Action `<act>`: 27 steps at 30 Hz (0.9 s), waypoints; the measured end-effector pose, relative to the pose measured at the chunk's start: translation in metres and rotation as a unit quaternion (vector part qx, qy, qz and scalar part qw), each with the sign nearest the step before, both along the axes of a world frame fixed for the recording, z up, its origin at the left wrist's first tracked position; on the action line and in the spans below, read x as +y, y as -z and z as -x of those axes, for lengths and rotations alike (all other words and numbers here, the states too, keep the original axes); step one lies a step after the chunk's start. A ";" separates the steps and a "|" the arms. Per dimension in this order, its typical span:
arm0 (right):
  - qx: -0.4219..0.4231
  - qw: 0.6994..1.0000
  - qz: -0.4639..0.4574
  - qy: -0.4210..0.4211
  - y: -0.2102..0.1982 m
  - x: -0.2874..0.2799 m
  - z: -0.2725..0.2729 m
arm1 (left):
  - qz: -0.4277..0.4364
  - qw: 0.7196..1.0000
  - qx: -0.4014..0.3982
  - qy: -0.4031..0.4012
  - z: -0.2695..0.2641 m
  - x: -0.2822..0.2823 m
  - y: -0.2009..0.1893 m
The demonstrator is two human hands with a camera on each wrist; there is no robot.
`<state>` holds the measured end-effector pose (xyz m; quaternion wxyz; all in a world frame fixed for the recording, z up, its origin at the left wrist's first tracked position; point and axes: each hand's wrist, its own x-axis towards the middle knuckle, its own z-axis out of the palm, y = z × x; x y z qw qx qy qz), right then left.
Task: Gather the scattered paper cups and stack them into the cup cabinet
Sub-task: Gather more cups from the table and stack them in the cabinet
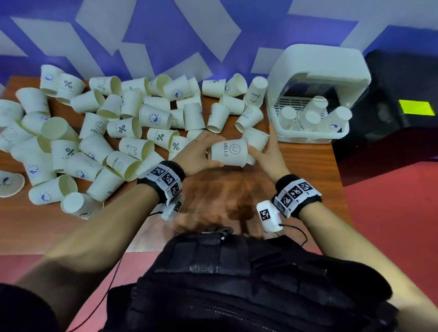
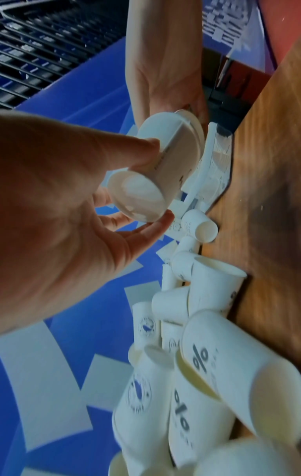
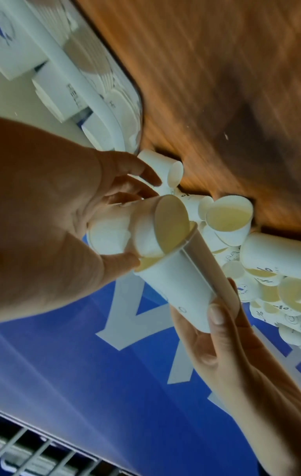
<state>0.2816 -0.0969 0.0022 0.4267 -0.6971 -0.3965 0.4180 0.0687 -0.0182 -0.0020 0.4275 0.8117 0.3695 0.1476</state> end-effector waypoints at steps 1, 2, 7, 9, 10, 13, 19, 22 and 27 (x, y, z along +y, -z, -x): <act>0.001 1.000 0.000 0.001 -0.003 -0.003 -0.004 | -0.002 1.000 -0.001 0.004 -0.006 -0.001 -0.001; 0.000 1.000 0.001 0.004 -0.003 -0.006 -0.009 | -0.005 1.000 0.001 0.008 -0.013 -0.002 -0.002; -0.004 0.998 0.015 0.060 -0.005 -0.021 -0.042 | -0.011 1.000 0.002 -0.002 -0.043 -0.006 0.001; 0.009 0.996 0.022 0.082 -0.007 -0.026 -0.058 | -0.017 1.000 0.006 -0.018 -0.054 -0.009 0.002; 0.017 0.996 0.021 0.091 -0.008 -0.029 -0.067 | -0.020 0.999 0.006 -0.025 -0.060 -0.011 0.003; 0.023 0.995 0.011 0.099 -0.011 -0.038 -0.093 | -0.042 0.999 0.016 -0.030 -0.082 -0.015 0.004; 0.007 0.995 0.031 0.094 -0.014 -0.053 -0.149 | -0.054 0.997 0.004 -0.058 -0.134 -0.027 -0.001; -0.028 0.993 0.030 0.107 -0.016 -0.058 -0.179 | -0.035 0.998 0.002 -0.056 -0.158 -0.030 0.001; -0.132 0.985 0.032 0.103 -0.017 -0.058 -0.223 | -0.045 0.994 0.004 -0.095 -0.195 -0.033 -0.001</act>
